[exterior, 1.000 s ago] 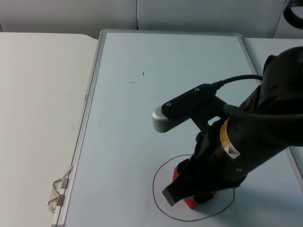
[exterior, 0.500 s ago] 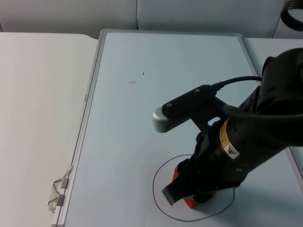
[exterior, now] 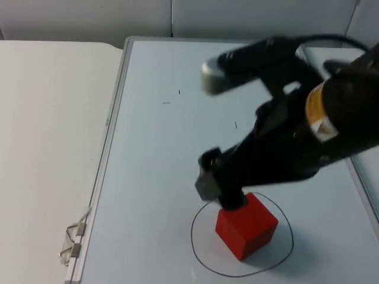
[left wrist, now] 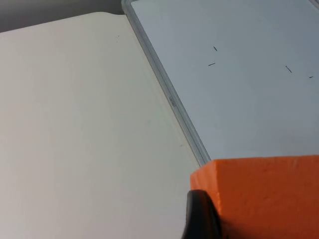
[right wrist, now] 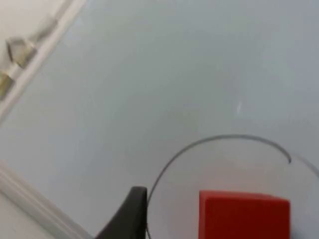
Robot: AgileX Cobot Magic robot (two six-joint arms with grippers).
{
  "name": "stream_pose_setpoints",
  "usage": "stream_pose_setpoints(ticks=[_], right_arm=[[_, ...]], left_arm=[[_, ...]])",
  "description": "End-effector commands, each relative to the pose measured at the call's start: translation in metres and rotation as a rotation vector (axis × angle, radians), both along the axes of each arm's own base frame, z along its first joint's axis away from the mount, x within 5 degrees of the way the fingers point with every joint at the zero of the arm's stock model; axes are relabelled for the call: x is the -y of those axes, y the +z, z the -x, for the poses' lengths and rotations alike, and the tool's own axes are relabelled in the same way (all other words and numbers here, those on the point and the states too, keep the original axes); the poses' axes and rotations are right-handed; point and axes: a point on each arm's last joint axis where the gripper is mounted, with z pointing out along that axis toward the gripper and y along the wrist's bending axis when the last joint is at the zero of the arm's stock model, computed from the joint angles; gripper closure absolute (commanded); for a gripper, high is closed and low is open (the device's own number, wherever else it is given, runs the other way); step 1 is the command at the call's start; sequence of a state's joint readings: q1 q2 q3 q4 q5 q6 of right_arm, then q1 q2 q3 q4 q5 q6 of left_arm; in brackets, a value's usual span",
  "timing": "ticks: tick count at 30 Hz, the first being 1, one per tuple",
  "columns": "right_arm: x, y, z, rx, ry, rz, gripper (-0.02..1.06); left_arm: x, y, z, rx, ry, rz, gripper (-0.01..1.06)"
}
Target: Pick up one cube with the left hand and another cube with the right hand. First place the cube in the right hand at the target position, then stack the cube in the left hand on top.
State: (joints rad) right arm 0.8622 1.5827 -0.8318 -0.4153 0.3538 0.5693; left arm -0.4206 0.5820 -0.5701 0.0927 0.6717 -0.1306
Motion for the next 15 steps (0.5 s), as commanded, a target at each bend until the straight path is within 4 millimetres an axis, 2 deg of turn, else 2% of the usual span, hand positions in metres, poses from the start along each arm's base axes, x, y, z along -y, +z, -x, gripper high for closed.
stream_pose_setpoints(ticks=[1, 2, 4, 5, 6, 7, 8, 10, 12, 13, 15], right_arm=[[0.013, 0.047, 0.009, 0.113, 0.014, -0.099, 0.0], [0.013, 0.047, 0.009, 0.113, 0.014, -0.099, 0.0], [0.03, 0.087, 0.023, 0.21, 0.017, -0.185, 0.0], [0.045, 0.113, 0.035, 0.279, 0.022, -0.238, 0.0], [0.051, 0.123, 0.04, 0.305, 0.024, -0.259, 0.0], [0.051, 0.123, 0.04, 0.305, 0.024, -0.259, 0.0], [0.07, 0.148, 0.055, 0.392, 0.041, -0.312, 0.0], [0.095, 0.171, 0.075, 0.479, 0.049, -0.35, 0.0], [0.119, 0.185, 0.094, 0.543, 0.046, -0.366, 0.0], [0.119, 0.185, 0.094, 0.543, 0.046, -0.366, 0.0], [0.138, 0.19, 0.107, 0.568, 0.039, -0.337, 0.0]], left_arm=[[0.001, 0.0, 0.0, 0.011, -0.005, 0.007, 0.82], [0.001, 0.0, 0.0, 0.011, -0.005, 0.007, 0.82], [0.001, -0.001, 0.0, 0.01, -0.007, 0.003, 0.82], [0.001, -0.001, 0.0, 0.01, -0.007, 0.003, 0.82], [0.001, -0.001, 0.001, 0.008, -0.007, 0.006, 0.82], [0.001, -0.001, 0.001, 0.008, -0.007, 0.006, 0.82], [0.001, -0.001, 0.001, 0.008, -0.007, 0.008, 0.82], [0.001, -0.001, 0.001, 0.007, -0.007, 0.01, 0.82], [0.001, -0.001, 0.0, 0.003, -0.008, 0.013, 0.82], [0.001, -0.001, 0.0, 0.003, -0.008, 0.013, 0.82], [0.002, -0.002, -0.001, -0.008, -0.008, 0.013, 0.82]])
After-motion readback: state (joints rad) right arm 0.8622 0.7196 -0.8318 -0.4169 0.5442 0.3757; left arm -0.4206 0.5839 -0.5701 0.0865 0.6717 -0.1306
